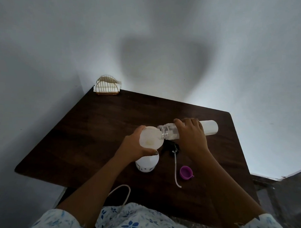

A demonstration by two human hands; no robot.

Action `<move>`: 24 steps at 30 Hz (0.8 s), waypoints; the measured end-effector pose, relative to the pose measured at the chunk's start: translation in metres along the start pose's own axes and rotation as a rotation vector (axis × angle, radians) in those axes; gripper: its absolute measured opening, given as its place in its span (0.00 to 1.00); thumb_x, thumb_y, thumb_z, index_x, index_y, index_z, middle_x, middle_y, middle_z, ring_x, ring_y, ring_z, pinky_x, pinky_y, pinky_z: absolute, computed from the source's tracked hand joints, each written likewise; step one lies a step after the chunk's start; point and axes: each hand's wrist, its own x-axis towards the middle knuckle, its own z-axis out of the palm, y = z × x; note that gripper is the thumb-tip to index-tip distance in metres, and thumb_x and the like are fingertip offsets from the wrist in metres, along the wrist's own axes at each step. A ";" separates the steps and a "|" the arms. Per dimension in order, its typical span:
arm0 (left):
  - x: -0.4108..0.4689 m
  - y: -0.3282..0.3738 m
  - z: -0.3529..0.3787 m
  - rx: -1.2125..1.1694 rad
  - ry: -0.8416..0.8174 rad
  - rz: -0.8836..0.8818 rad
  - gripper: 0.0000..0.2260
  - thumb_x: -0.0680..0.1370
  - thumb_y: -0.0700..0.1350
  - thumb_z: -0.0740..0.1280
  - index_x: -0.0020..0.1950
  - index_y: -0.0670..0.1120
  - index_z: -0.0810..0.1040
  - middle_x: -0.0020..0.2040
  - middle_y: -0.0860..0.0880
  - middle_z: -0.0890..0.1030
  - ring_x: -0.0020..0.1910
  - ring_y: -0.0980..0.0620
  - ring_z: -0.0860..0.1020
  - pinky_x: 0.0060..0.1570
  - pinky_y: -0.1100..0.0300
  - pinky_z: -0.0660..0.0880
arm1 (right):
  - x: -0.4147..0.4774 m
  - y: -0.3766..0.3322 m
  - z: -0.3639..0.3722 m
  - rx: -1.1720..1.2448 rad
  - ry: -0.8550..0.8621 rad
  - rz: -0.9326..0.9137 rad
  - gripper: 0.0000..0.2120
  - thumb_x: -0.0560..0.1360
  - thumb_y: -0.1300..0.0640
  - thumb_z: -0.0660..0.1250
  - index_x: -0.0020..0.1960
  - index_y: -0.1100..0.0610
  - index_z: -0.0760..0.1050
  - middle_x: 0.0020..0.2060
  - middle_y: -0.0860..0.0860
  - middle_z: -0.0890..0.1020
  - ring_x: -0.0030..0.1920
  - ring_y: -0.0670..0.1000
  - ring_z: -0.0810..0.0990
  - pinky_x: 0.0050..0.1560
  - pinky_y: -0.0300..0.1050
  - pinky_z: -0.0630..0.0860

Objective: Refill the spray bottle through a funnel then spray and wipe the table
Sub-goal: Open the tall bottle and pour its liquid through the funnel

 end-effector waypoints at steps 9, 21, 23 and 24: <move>0.000 0.002 0.000 -0.006 0.003 0.006 0.40 0.62 0.53 0.78 0.68 0.55 0.61 0.58 0.54 0.71 0.55 0.54 0.70 0.49 0.59 0.71 | 0.000 0.000 0.002 0.003 0.015 0.004 0.30 0.66 0.55 0.75 0.66 0.54 0.68 0.59 0.58 0.76 0.62 0.60 0.71 0.66 0.57 0.65; 0.002 -0.002 0.000 0.005 0.001 -0.007 0.41 0.61 0.55 0.78 0.68 0.56 0.60 0.62 0.51 0.72 0.59 0.49 0.72 0.51 0.56 0.73 | -0.002 -0.001 -0.001 0.002 0.001 -0.001 0.30 0.68 0.55 0.74 0.67 0.54 0.67 0.61 0.58 0.74 0.64 0.59 0.69 0.68 0.56 0.62; 0.002 -0.001 0.000 0.007 0.005 -0.007 0.41 0.61 0.55 0.78 0.68 0.56 0.61 0.62 0.51 0.72 0.59 0.49 0.72 0.51 0.56 0.73 | -0.001 -0.001 -0.001 0.003 0.008 0.000 0.30 0.67 0.55 0.74 0.67 0.54 0.67 0.61 0.57 0.75 0.63 0.59 0.69 0.67 0.56 0.63; 0.001 -0.001 0.000 0.006 0.007 -0.006 0.40 0.61 0.54 0.78 0.68 0.56 0.61 0.62 0.52 0.72 0.59 0.50 0.72 0.51 0.56 0.73 | -0.001 -0.001 -0.001 0.004 0.009 0.000 0.30 0.67 0.55 0.74 0.66 0.54 0.67 0.61 0.57 0.75 0.63 0.59 0.69 0.67 0.56 0.63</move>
